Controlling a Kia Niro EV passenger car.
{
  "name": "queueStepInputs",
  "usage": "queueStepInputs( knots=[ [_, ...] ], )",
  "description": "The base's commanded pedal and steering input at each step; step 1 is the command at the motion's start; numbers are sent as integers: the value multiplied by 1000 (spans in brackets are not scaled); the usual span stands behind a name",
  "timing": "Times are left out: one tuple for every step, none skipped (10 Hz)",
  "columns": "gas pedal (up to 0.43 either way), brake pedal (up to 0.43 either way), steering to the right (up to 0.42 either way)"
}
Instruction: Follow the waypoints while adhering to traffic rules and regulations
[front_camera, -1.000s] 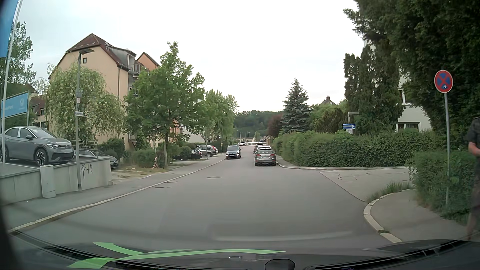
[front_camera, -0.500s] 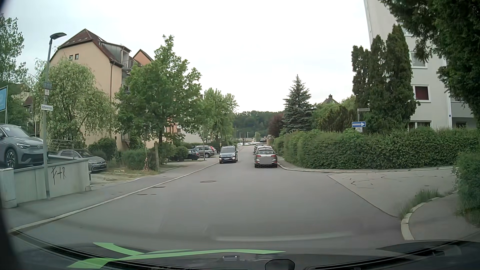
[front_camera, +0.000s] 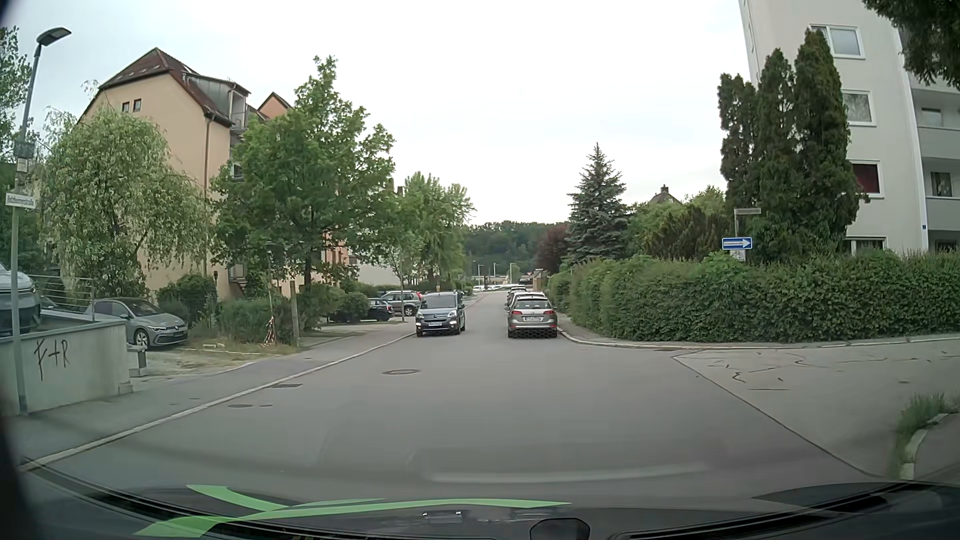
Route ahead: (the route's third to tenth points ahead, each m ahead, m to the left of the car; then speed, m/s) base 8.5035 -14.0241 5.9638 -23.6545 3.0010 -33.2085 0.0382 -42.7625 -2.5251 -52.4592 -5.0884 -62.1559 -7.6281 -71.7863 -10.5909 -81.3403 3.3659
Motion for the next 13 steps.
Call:
queueStepInputs(
  knots=[
    [0, 152, 3],
    [0, 152, 4],
    [0, 152, 4],
    [0, 152, 5],
    [0, 159, 4],
    [0, 171, 5],
    [0, 171, 9],
    [0, 159, 16],
    [0, 134, 23],
    [0, 128, 31],
    [0, 128, 34],
    [0, 98, 35],
    [0, 79, 36]
  ],
)
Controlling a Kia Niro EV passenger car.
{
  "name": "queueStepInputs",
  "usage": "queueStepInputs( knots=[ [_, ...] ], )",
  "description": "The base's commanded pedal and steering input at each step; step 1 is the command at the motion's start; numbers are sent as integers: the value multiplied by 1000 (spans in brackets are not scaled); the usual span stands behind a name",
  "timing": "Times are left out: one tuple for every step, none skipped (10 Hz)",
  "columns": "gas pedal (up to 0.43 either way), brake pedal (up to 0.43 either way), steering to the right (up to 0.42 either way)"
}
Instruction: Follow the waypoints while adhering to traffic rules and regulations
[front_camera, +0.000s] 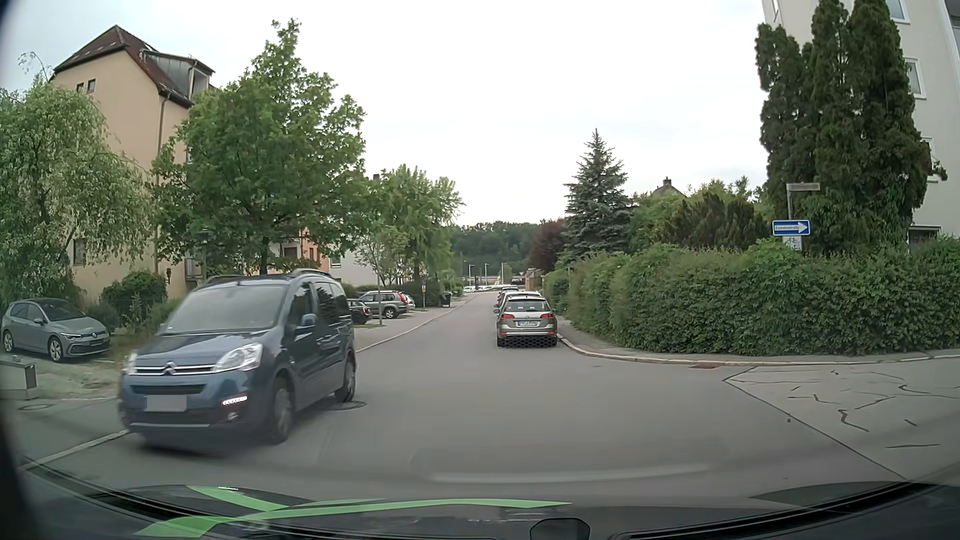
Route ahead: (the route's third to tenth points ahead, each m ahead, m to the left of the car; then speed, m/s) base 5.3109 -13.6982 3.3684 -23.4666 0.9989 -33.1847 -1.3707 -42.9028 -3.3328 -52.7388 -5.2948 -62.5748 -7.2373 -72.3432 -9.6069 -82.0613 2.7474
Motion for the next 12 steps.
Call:
queueStepInputs(
  knots=[
    [0, 79, 38],
    [0, 79, 38],
    [0, 79, 39],
    [0, 79, 50],
    [0, 79, 73],
    [0, 79, 94],
    [0, 79, 125],
    [0, 79, 150],
    [0, 79, 177],
    [0, 73, 227],
    [0, 67, 279],
    [0, 24, 337]
  ],
)
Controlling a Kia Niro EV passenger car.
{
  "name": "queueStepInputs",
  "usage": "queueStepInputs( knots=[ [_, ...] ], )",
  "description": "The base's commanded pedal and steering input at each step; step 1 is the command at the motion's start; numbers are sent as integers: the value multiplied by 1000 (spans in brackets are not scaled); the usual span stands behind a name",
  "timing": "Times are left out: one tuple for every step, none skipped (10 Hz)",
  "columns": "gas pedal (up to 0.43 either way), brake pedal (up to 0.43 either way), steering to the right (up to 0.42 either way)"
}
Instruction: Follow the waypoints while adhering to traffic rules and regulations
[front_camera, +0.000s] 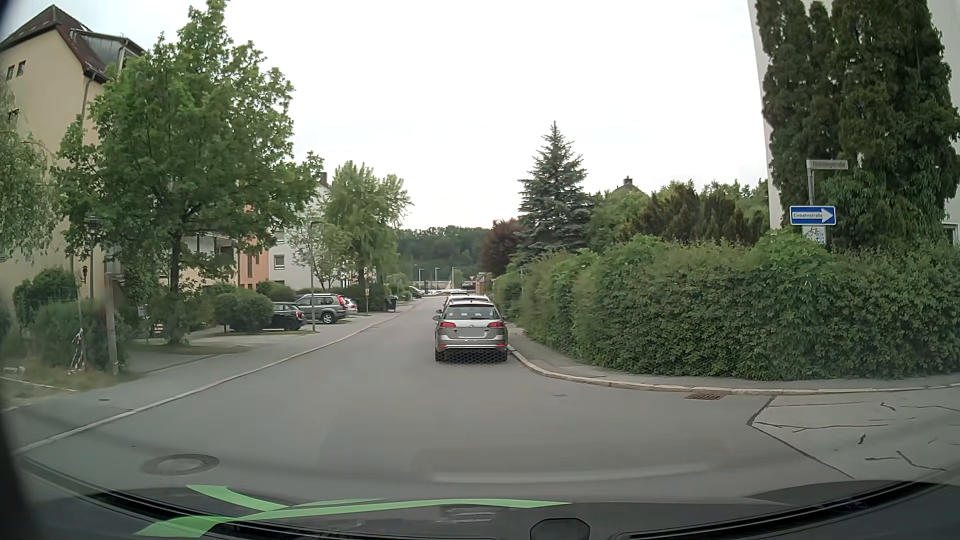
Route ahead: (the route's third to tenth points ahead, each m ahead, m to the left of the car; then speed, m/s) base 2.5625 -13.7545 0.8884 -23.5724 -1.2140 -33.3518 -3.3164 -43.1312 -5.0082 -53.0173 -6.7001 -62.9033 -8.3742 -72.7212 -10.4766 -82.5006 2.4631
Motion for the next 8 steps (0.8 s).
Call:
queueStepInputs(
  knots=[
    [0, 0, 374],
    [0, 0, 411],
    [0, 0, 432],
    [0, 0, 448],
    [0, 0, 465],
    [0, 0, 479],
    [0, 0, 490],
    [0, 0, 509]
  ],
)
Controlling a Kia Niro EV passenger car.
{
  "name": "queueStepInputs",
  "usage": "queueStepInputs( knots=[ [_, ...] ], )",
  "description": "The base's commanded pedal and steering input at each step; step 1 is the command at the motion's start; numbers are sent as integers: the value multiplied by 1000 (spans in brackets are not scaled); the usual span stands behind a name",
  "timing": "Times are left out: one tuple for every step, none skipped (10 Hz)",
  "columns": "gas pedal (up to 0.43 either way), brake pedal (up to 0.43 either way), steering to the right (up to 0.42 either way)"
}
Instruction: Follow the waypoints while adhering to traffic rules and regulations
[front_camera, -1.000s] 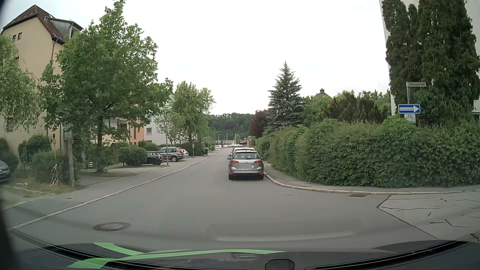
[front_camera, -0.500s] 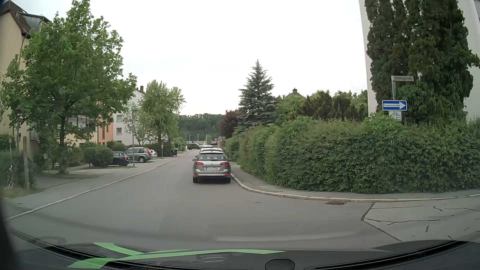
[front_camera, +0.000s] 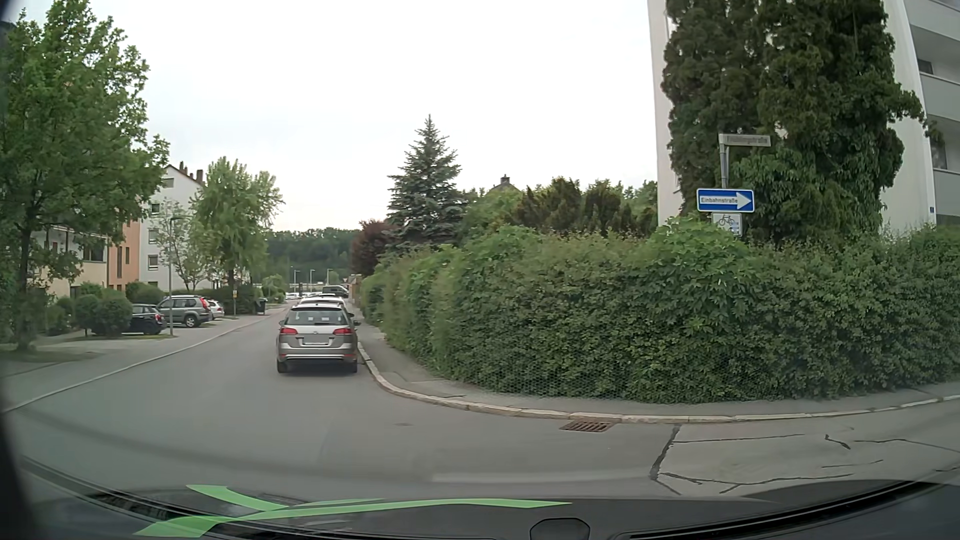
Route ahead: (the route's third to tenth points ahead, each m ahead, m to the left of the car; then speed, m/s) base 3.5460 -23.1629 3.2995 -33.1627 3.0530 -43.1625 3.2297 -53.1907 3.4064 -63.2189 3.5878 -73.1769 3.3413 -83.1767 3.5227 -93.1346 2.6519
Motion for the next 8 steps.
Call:
queueStepInputs(
  knots=[
    [0, 0, 530],
    [0, 0, 549],
    [0, 0, 576],
    [0, 0, 596],
    [0, 0, 609],
    [0, 0, 624],
    [0, 0, 635],
    [0, 0, 640]
  ],
)
